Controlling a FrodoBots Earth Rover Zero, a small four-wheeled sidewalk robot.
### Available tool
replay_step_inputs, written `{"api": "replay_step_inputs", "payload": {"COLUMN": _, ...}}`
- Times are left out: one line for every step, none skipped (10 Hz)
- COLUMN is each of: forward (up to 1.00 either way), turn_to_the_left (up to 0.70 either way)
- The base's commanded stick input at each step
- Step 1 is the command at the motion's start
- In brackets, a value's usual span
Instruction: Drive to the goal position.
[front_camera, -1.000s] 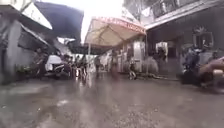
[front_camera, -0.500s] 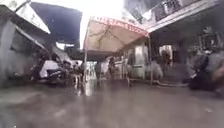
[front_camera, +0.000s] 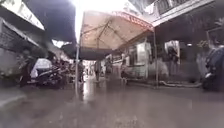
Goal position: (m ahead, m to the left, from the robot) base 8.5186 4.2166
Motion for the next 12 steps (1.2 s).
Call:
{"api": "replay_step_inputs", "payload": {"forward": 0.99, "turn_to_the_left": -0.39}}
{"api": "replay_step_inputs", "payload": {"forward": 0.99, "turn_to_the_left": -0.39}}
{"api": "replay_step_inputs", "payload": {"forward": 0.99, "turn_to_the_left": -0.08}}
{"api": "replay_step_inputs", "payload": {"forward": 0.99, "turn_to_the_left": 0.0}}
{"api": "replay_step_inputs", "payload": {"forward": 0.99, "turn_to_the_left": 0.0}}
{"api": "replay_step_inputs", "payload": {"forward": 0.99, "turn_to_the_left": 0.0}}
{"api": "replay_step_inputs", "payload": {"forward": 0.99, "turn_to_the_left": 0.0}}
{"api": "replay_step_inputs", "payload": {"forward": 0.99, "turn_to_the_left": 0.05}}
{"api": "replay_step_inputs", "payload": {"forward": 0.99, "turn_to_the_left": 0.35}}
{"api": "replay_step_inputs", "payload": {"forward": 0.99, "turn_to_the_left": 0.4}}
{"api": "replay_step_inputs", "payload": {"forward": 0.99, "turn_to_the_left": 0.4}}
{"api": "replay_step_inputs", "payload": {"forward": 0.99, "turn_to_the_left": 0.4}}
